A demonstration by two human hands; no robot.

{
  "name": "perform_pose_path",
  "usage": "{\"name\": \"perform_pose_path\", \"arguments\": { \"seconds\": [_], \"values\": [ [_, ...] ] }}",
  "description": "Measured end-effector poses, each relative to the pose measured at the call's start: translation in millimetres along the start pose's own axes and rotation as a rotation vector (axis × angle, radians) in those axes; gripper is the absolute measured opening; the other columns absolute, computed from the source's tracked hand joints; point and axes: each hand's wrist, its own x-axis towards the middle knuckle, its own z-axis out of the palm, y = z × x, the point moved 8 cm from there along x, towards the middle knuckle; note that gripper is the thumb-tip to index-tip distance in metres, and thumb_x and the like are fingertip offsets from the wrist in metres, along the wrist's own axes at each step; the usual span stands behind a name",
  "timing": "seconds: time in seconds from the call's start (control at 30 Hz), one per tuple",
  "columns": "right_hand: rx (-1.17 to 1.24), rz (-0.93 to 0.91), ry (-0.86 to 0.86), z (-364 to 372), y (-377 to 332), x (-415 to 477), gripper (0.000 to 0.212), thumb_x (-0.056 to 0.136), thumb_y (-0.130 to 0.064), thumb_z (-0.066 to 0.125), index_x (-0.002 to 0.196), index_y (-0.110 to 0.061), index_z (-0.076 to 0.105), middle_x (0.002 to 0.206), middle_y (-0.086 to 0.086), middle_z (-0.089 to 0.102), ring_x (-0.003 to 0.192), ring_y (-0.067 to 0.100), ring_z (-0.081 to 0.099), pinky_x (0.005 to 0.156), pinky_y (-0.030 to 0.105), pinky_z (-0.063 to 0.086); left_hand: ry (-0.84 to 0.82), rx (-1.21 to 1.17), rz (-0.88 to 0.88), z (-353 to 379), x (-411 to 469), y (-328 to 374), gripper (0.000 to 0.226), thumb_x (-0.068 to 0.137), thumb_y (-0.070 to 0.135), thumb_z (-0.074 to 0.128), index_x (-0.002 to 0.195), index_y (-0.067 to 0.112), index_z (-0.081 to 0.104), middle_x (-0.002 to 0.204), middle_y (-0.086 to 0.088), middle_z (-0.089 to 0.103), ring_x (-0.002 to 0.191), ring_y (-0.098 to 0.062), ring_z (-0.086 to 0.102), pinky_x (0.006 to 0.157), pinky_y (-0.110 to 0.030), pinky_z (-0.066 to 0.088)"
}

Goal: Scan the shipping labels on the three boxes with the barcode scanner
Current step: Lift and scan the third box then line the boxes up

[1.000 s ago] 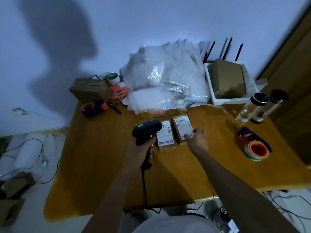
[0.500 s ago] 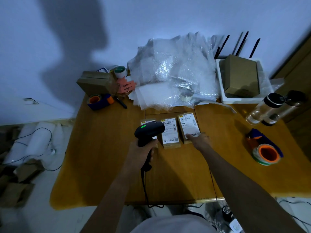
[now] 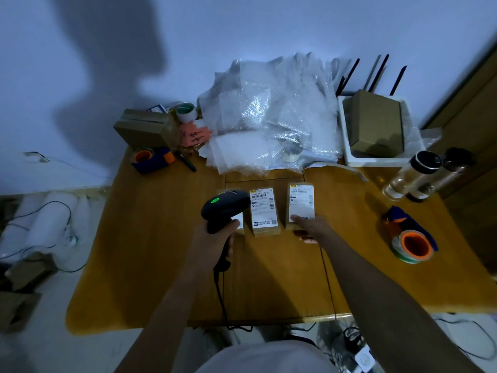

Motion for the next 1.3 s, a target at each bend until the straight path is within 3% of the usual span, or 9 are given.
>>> {"name": "perform_pose_path", "arguments": {
  "seconds": [0.17, 0.33, 0.5, 0.7, 0.83, 0.97, 1.07, 1.17, 1.3],
  "values": [
    [0.016, 0.027, -0.016, 0.8, 8.6, -2.1, 0.073, 0.066, -0.058, 0.088, 0.116, -0.009, 0.066, 0.107, 0.011, 0.075, 0.084, 0.025, 0.075, 0.070, 0.037, 0.062, 0.005, 0.018, 0.005, -3.7, -1.9, 1.0, 0.024, 0.093, 0.018, 0.071, 0.076, 0.004, 0.061, 0.060, -0.011, 0.055, 0.046, -0.019, 0.052, 0.050, -0.031, 0.047],
    [0.057, 0.004, -0.015, 5.4, 15.4, -21.0, 0.067, 0.073, -0.061, 0.081, 0.119, -0.018, 0.055, 0.114, 0.008, 0.065, 0.102, 0.028, 0.064, 0.088, 0.042, 0.057, 0.031, -0.004, 0.000, -11.3, -7.3, 0.1, 0.022, 0.092, 0.019, 0.073, 0.078, 0.004, 0.064, 0.059, -0.009, 0.057, 0.046, -0.019, 0.054, 0.049, -0.030, 0.048],
    [0.169, -0.047, -0.012, -0.4, 22.8, -35.8, 0.058, 0.083, -0.050, 0.078, 0.124, -0.013, 0.061, 0.117, 0.007, 0.068, 0.096, 0.025, 0.064, 0.067, 0.031, 0.050, 0.052, -0.025, -0.038, -17.6, -10.6, -0.4, 0.017, 0.091, 0.017, 0.074, 0.083, 0.005, 0.066, 0.060, -0.009, 0.058, 0.046, -0.018, 0.055, 0.048, -0.027, 0.049],
    [0.258, -0.155, 0.056, -14.6, 12.9, -63.0, 0.063, 0.084, -0.059, 0.071, 0.129, -0.016, 0.061, 0.119, 0.008, 0.069, 0.099, 0.030, 0.071, 0.073, 0.037, 0.058, 0.034, -0.036, -0.027, -18.5, -13.2, 5.8, 0.017, 0.090, 0.018, 0.074, 0.085, 0.005, 0.065, 0.062, -0.010, 0.058, 0.048, -0.020, 0.054, 0.050, -0.031, 0.048],
    [0.263, -0.270, -0.025, -6.6, -8.2, -97.2, 0.052, 0.088, -0.062, 0.064, 0.120, -0.021, 0.063, 0.111, 0.006, 0.072, 0.096, 0.027, 0.072, 0.077, 0.036, 0.058, 0.026, -0.064, -0.053, -21.0, -15.4, -0.8, 0.022, 0.089, 0.022, 0.076, 0.082, 0.003, 0.065, 0.061, -0.012, 0.057, 0.048, -0.023, 0.053, 0.051, -0.033, 0.047],
    [0.185, -0.344, -0.101, 14.5, -15.5, -116.0, 0.072, 0.067, -0.069, 0.075, 0.119, -0.020, 0.063, 0.105, 0.002, 0.077, 0.092, 0.020, 0.075, 0.075, 0.030, 0.057, -0.007, -0.106, -0.072, -23.5, -17.5, -0.8, 0.026, 0.084, 0.023, 0.079, 0.082, 0.001, 0.066, 0.057, -0.010, 0.056, 0.043, -0.021, 0.051, 0.048, -0.030, 0.045],
    [0.198, -0.356, -0.115, 33.1, -18.8, -120.5, 0.078, 0.068, -0.055, 0.087, 0.124, -0.011, 0.056, 0.107, 0.009, 0.075, 0.086, 0.018, 0.078, 0.066, 0.024, 0.060, -0.013, -0.110, -0.068, -28.3, -23.6, 4.6, 0.027, 0.088, 0.021, 0.077, 0.093, -0.003, 0.066, 0.058, -0.008, 0.057, 0.045, -0.020, 0.052, 0.049, -0.030, 0.046],
    [0.206, -0.327, -0.116, 52.1, -22.6, -135.2, 0.059, 0.082, -0.030, 0.081, 0.127, -0.010, 0.048, 0.110, 0.010, 0.070, 0.090, 0.021, 0.075, 0.063, 0.023, 0.060, -0.026, -0.092, -0.020, -32.8, -29.1, 10.8, 0.025, 0.089, 0.021, 0.075, 0.092, -0.002, 0.066, 0.061, -0.010, 0.057, 0.048, -0.020, 0.052, 0.053, -0.031, 0.047],
    [0.188, -0.301, -0.108, 74.3, -17.5, -144.2, 0.056, 0.085, -0.024, 0.080, 0.126, -0.013, 0.043, 0.113, 0.009, 0.068, 0.095, 0.021, 0.072, 0.068, 0.027, 0.060, -0.048, -0.076, 0.014, -37.6, -35.5, 13.9, 0.033, 0.091, 0.024, 0.074, 0.095, -0.008, 0.064, 0.065, -0.013, 0.057, 0.055, -0.025, 0.053, 0.056, -0.033, 0.047]
  ]
}}
